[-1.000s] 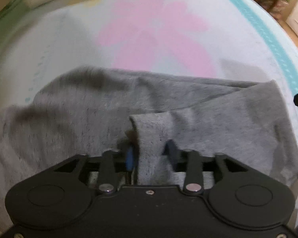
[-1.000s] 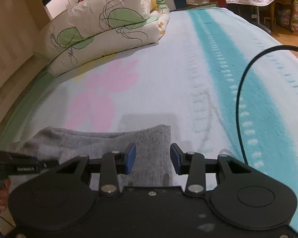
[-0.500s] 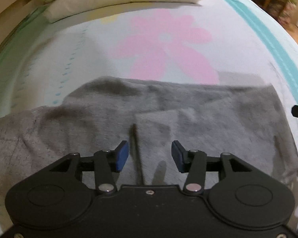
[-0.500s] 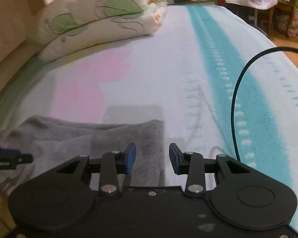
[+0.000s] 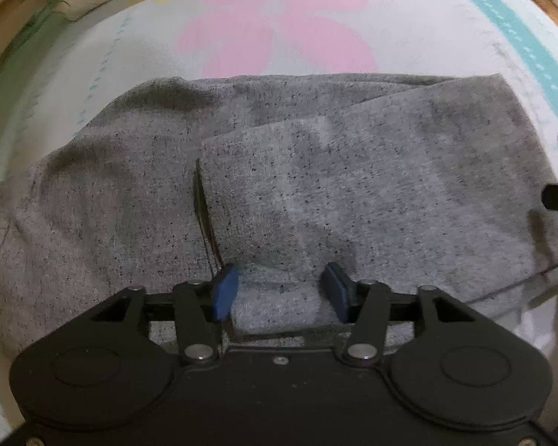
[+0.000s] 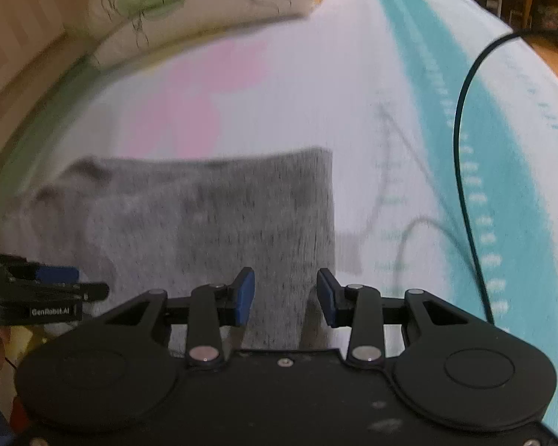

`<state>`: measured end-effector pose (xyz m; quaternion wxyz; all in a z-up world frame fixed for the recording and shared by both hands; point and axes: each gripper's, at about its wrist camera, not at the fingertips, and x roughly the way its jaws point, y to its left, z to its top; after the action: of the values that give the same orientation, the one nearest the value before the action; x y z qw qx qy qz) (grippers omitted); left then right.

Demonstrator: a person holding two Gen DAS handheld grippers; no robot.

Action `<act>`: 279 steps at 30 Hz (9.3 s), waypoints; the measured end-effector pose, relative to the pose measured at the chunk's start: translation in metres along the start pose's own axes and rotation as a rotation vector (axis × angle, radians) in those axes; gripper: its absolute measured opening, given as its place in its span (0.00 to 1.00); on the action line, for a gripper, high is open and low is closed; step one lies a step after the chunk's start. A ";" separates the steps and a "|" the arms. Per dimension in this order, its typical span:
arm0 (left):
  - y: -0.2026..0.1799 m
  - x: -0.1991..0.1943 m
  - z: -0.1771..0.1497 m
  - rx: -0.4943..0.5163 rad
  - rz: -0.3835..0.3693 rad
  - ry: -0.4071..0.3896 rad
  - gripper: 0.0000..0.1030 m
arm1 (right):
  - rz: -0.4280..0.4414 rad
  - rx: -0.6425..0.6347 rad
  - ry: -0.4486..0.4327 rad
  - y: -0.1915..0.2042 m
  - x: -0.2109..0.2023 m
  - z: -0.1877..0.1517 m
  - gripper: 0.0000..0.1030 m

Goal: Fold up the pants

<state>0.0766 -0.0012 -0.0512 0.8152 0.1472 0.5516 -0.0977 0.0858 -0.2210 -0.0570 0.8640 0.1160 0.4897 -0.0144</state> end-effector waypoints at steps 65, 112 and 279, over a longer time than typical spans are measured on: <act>0.332 -0.038 -0.083 -0.804 -0.124 -0.328 0.14 | 0.072 -0.202 -0.177 0.074 -0.020 0.003 0.39; -0.176 -0.056 0.006 0.306 -0.179 -0.230 0.13 | -0.050 0.331 -0.352 -0.111 -0.104 0.016 0.40; 0.312 -0.017 -0.027 -0.493 -0.006 -0.097 0.38 | 0.262 -0.185 -0.005 0.220 0.096 0.119 0.09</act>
<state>0.1472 0.3006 -0.0036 0.8518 -0.0626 0.5193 0.0301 0.2662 -0.0235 -0.0391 0.8666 0.0988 0.4677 0.1431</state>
